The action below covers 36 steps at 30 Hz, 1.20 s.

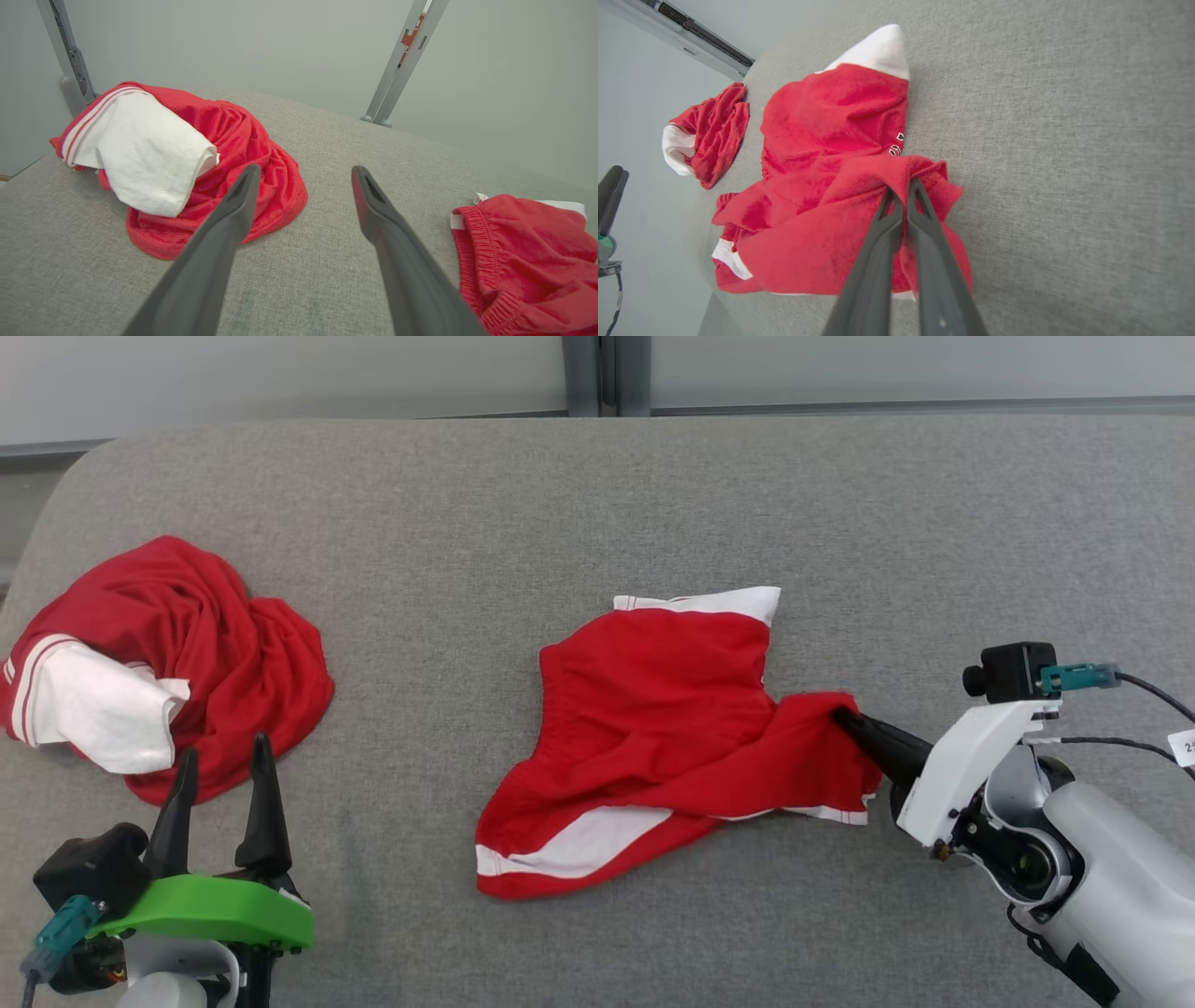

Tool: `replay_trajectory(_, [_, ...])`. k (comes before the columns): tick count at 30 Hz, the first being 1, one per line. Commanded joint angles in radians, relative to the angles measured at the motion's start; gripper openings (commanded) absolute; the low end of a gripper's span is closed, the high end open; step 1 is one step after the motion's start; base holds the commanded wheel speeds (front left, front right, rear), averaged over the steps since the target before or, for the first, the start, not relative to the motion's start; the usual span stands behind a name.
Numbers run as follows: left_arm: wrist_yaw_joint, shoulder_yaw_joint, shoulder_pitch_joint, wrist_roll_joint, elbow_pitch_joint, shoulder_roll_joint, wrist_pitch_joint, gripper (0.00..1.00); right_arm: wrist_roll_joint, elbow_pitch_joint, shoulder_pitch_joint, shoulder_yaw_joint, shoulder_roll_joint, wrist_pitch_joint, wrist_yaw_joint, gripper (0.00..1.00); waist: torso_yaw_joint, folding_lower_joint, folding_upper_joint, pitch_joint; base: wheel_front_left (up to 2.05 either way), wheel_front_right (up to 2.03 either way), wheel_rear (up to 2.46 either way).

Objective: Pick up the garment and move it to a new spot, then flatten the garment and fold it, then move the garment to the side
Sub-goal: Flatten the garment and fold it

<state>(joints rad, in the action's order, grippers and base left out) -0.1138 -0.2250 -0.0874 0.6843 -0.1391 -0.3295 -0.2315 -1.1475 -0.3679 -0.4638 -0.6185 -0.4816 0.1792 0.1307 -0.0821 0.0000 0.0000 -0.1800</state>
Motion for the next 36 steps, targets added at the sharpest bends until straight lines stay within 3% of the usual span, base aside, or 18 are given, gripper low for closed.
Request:
replay_trajectory(1, [0.007,0.0,-0.015,-0.007,-0.01,0.002,-0.006,1.0,0.016,-0.039,-0.023,-0.004,0.002,-0.022,0.0,1.0,-0.016,0.0,0.0,-0.009,0.0,0.0,0.0])
replay_trajectory(7, [0.011,0.0,-0.003,-0.006,-0.041,0.005,-0.013,1.0,0.053,-0.138,-0.054,-0.033,0.009,-0.146,0.0,1.0,-0.011,0.0,0.0,0.033,0.0,0.0,0.0])
replay_trajectory(16, [0.006,0.037,0.044,-0.026,-0.026,-0.003,-0.028,1.0,0.148,-0.097,0.023,-0.02,-0.01,-0.432,0.0,1.0,0.046,0.0,0.0,0.116,0.0,0.0,0.0])
replay_trajectory(18, [-0.002,0.054,0.055,-0.053,-0.013,-0.009,-0.033,1.0,0.187,-0.072,0.059,0.028,-0.004,-0.443,0.0,1.0,0.059,0.0,0.0,0.135,0.0,0.0,0.0])
replay_trajectory(23, [-0.011,0.125,0.095,-0.139,0.066,0.018,-0.034,1.0,0.375,0.073,0.2,0.261,0.061,-0.444,0.0,1.0,0.086,0.0,0.0,0.17,0.0,0.0,0.0])
replay_trajectory(26, [0.004,0.17,0.141,-0.203,0.12,0.047,-0.033,1.0,0.545,0.165,0.297,0.353,0.096,-0.444,0.0,1.0,0.096,0.0,0.0,0.178,0.0,0.0,0.0])
replay_trajectory(28, [0.021,0.193,0.176,-0.244,0.148,0.064,-0.033,1.0,0.592,0.217,0.358,0.408,0.146,-0.444,0.0,1.0,0.099,0.0,0.0,0.18,0.0,0.0,0.0])
replay_trajectory(32, [0.055,0.222,0.243,-0.295,0.162,0.111,-0.033,1.0,0.665,0.255,0.453,0.457,0.186,-0.444,0.0,1.0,0.098,0.0,0.0,0.181,0.0,0.0,0.0])
replay_trajectory(36, [0.084,0.239,0.266,-0.322,0.148,0.152,-0.033,1.0,0.699,0.241,0.487,0.442,0.195,-0.444,0.0,1.0,0.09,0.0,0.0,0.185,0.0,0.0,0.0])
